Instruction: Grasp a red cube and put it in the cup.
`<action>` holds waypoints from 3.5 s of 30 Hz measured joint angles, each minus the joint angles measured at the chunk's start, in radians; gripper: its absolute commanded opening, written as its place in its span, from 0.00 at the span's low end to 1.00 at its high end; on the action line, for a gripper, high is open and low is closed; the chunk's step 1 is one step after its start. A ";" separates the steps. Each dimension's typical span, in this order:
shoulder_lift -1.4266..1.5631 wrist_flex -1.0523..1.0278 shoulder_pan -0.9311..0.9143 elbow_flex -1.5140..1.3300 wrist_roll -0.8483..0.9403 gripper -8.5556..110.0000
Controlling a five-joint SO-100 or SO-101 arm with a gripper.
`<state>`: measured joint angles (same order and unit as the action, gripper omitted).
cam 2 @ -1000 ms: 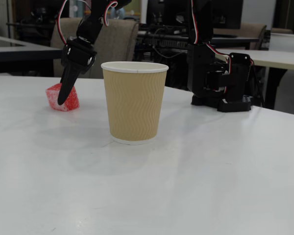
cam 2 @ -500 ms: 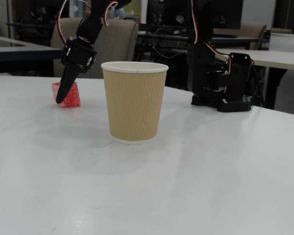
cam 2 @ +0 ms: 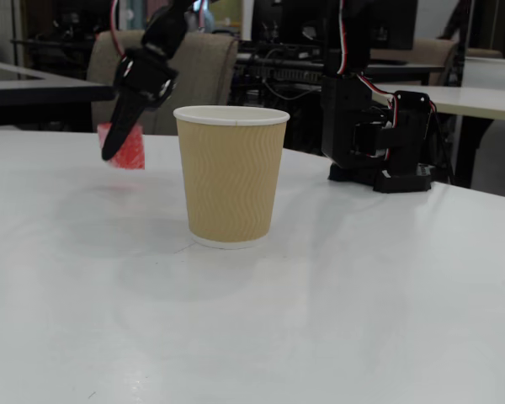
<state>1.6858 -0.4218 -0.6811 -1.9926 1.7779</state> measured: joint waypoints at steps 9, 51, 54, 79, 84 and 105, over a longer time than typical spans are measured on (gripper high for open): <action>0.339 -0.017 0.140 -0.207 -0.072 0.14; 0.844 0.103 0.488 -0.407 -0.307 0.14; 0.874 0.103 0.512 -0.434 -0.310 0.14; 0.976 0.084 0.630 -0.537 -0.365 0.25; 0.976 0.081 0.620 -0.537 -0.365 0.27; 1.006 0.020 0.308 -0.537 -0.526 0.10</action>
<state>2.6921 -0.4019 -0.3728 -2.5295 1.2517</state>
